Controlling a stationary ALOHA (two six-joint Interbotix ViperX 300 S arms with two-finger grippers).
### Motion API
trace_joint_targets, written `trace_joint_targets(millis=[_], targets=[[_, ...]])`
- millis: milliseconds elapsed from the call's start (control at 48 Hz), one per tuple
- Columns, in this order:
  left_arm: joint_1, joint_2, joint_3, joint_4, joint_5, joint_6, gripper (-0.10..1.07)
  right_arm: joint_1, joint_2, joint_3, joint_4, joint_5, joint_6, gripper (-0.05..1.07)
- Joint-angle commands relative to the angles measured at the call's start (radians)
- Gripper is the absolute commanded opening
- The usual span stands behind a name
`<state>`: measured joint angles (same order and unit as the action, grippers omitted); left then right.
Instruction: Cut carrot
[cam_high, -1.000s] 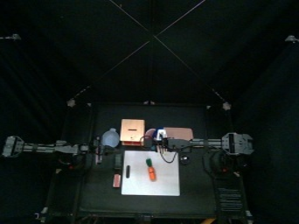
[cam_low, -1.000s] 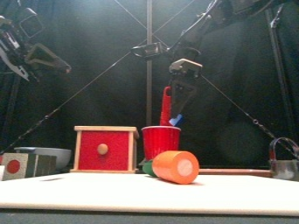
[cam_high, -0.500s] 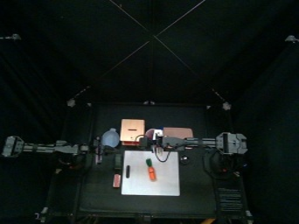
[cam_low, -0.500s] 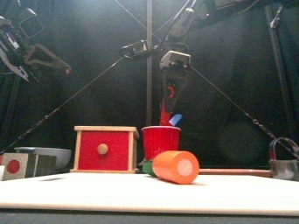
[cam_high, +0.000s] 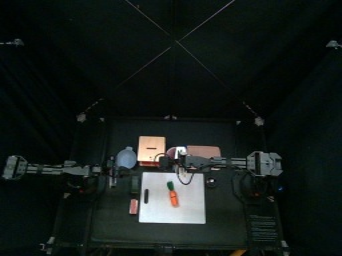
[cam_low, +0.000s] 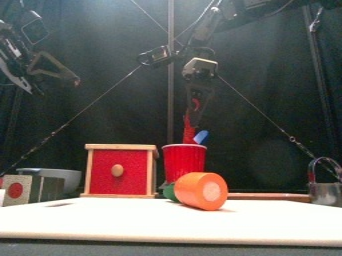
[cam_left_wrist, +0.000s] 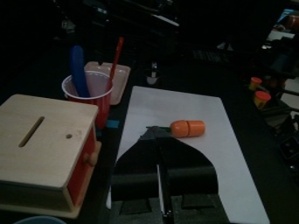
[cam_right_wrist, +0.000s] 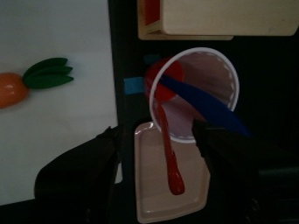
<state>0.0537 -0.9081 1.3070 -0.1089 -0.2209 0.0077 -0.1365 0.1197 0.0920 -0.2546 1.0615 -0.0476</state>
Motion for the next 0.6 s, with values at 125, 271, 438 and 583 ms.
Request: trace_joint_targets(millis=[125, 271, 438, 583], targets=[[0.0, 0.005, -0.011, 0.0, -0.008, 0.0, -0.01, -0.008, -0.02, -0.032, -0.003, -0.002, 0.003, 0.62], [0.003, 0.005, -0.005, 0.0, -0.009, -0.002, -0.01, -0.014, -0.021, -0.038, 0.002, -0.002, 0.005, 0.45], [0.005, 0.005, 0.002, -0.006, -0.011, -0.002, -0.01, -0.015, -0.032, -0.037, -0.003, 0.0, 0.015, 0.37], [0.005, 0.005, 0.002, -0.008, -0.011, -0.002, -0.01, -0.014, -0.086, -0.032, 0.002, 0.011, 0.028, 0.37]])
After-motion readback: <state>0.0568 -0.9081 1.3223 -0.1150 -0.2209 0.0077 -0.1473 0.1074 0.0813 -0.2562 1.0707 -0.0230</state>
